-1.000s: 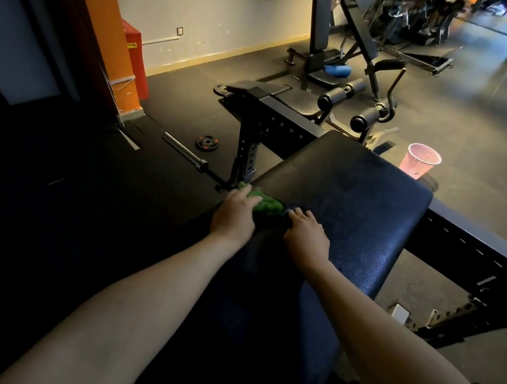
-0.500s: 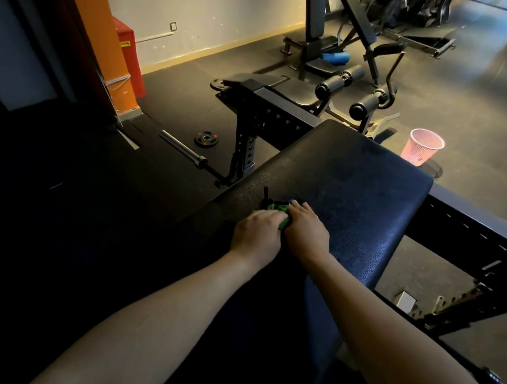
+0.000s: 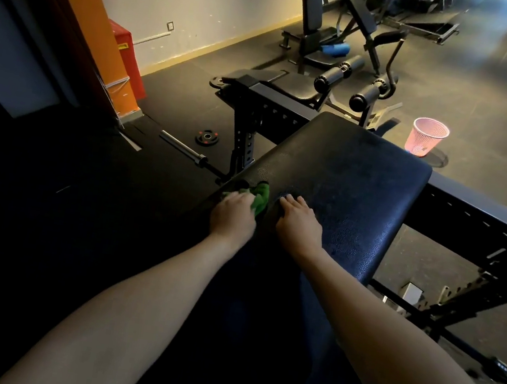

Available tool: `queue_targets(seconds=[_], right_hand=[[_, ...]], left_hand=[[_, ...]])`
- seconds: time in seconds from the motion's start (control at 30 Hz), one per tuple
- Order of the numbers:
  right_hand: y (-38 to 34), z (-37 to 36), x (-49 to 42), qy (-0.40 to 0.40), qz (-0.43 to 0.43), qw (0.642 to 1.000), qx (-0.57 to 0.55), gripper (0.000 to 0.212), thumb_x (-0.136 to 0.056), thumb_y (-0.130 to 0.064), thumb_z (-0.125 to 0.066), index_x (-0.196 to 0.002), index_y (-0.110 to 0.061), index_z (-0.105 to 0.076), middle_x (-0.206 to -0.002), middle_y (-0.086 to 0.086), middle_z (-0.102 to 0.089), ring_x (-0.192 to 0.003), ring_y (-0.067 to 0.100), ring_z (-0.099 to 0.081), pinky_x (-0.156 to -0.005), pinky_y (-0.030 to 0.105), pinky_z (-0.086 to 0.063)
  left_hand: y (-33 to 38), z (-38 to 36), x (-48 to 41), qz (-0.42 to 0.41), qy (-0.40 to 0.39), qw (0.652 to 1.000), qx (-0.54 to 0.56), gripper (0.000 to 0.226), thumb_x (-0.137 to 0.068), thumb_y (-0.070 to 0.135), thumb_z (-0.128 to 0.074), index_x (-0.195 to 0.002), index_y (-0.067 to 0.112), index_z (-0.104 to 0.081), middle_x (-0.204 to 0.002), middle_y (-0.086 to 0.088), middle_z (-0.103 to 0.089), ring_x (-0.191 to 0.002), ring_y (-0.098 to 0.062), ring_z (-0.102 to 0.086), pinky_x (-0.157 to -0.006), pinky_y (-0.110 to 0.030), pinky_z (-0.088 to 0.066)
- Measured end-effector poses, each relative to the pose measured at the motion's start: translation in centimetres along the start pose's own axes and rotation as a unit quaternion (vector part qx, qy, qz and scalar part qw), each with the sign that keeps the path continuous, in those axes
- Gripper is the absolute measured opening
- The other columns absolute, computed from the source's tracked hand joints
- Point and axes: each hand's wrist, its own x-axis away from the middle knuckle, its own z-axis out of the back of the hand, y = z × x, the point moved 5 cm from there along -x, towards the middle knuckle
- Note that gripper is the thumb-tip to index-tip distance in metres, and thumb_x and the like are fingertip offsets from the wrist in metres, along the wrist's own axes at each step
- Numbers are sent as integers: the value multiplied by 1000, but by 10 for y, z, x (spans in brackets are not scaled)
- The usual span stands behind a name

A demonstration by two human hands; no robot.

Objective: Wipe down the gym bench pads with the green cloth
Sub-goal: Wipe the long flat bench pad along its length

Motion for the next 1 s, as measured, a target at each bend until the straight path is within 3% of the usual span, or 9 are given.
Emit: queue_targets(seconds=[0.17,0.33,0.47,0.57,0.63,0.73,0.83,1.0], right_hand=[[7,-1,-1,-15,10,1000,-18,45,-100,-18,-40,-143,-22,-50,-161,-4,-30,-151,18,-19,-120,46,-25],[10,-1,-2,-16,16,999,-27,50,-97,-13,-41,-146,-20,-47,-161,-4,-30,-151,17,-18,-121,44,-23],[7,-2,-1,-3,7,1000,-24,58,-94,-11,-42,-151,-18,-40,-161,-2,-30,-151,18,-18,-123,44,-19],[8,-3,-1,-7,7,1000,-18,57,-96,-12,-42,-152,-19,-39,-162,-2,-29,-152,19,-17,-123,43,-20],[8,0,-1,-9,11,1000,-19,55,-97,-13,-42,-152,-19,-39,-162,-2,-29,-152,18,-17,-122,43,-22],[8,11,-2,-41,35,998,-30,53,-98,-12,-44,-151,-18,-41,-162,0,-29,-151,19,-19,-121,39,-23],[28,30,4,-23,20,997,-68,54,-94,-6,-46,-146,-16,-48,-159,7,-34,-150,23,-24,-121,40,-22],[93,57,50,102,-62,993,3,43,-93,-13,-48,-134,-20,-61,-148,5,-48,-139,27,-36,-113,45,-35]], left_hand=[[34,-7,32,-74,-9,997,20,28,-101,22,-46,-124,24,-64,-121,2,-66,-114,-22,-58,-85,-34,-45],[24,-6,28,-115,-19,993,29,34,-100,19,-51,-133,21,-61,-129,-2,-64,-121,-23,-56,-98,-39,-47],[-11,5,-1,2,45,998,52,43,-101,11,-49,-143,16,-52,-152,-7,-46,-144,-28,-37,-118,-45,-33],[-29,4,-12,60,-8,998,35,47,-106,33,-42,-151,20,-40,-161,-7,-32,-150,-30,-24,-122,-45,-23],[-21,-4,-8,38,-38,998,-15,49,-105,43,-39,-149,22,-43,-159,-7,-36,-147,-30,-29,-119,-45,-27],[-2,-4,-2,7,-11,999,-39,29,-103,32,-47,-128,25,-61,-132,-2,-60,-125,-25,-51,-98,-40,-45],[12,1,8,2,8,999,-49,19,-102,27,-50,-111,25,-67,-109,1,-66,-107,-25,-60,-78,-35,-43],[57,-16,45,-69,4,996,-55,22,-101,28,-52,-116,27,-67,-119,3,-66,-112,-25,-60,-80,-35,-43]])
